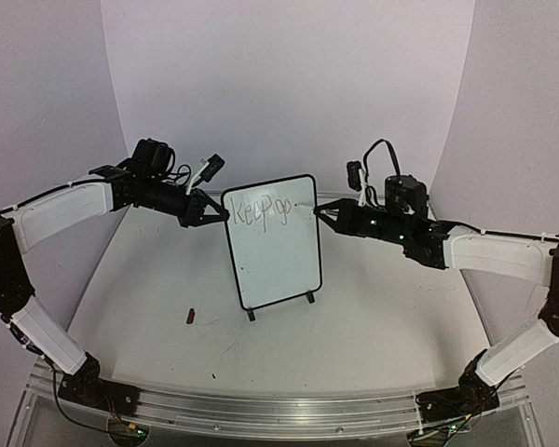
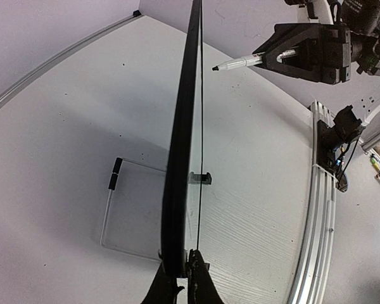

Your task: Write a sentence on the whiteboard

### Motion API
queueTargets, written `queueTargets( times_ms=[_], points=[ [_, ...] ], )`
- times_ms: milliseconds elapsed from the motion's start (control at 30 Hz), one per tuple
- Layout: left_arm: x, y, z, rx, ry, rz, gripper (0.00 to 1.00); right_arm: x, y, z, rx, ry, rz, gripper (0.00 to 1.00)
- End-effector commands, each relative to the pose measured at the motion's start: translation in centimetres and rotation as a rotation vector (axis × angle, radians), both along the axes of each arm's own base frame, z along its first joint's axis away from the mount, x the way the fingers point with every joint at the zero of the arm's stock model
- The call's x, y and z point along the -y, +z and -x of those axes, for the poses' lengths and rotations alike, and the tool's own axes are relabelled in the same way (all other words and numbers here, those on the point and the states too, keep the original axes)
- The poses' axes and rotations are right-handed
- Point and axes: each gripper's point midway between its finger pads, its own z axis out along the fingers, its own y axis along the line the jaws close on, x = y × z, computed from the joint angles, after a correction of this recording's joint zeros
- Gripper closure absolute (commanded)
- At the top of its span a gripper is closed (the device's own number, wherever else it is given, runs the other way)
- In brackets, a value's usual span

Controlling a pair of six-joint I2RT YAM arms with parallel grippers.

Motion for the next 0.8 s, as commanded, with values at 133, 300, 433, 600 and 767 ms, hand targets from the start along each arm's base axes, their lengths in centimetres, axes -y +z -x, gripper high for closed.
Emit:
queueTargets(
  times_ms=[133, 300, 433, 600, 767],
  points=[
    [-0.4, -2.1, 0.4, -0.005, 0.000, -0.091, 1.00, 0.5, 2.1, -1.5, 0.062, -0.060, -0.028, 1.00],
    [-0.4, -2.1, 0.4, -0.006, -0.001, -0.091, 1.00, 0.3, 2.3, -2.1, 0.069, -0.066, -0.026, 1.00],
    [-0.4, -2.2, 0.4, -0.006, -0.003, -0.091, 1.00, 0.0, 2.3, -2.5, 0.070, -0.065, -0.025, 1.00],
    [-0.4, -2.2, 0.4, -0.008, -0.002, -0.092, 1.00, -0.3, 2.7, -2.6, 0.084, -0.054, -0.030, 1.00],
    [-0.4, -2.2, 0.4, -0.006, -0.003, -0.092, 1.00, -0.7, 1.5, -2.3, 0.059, -0.024, -0.015, 1.00]
  ],
)
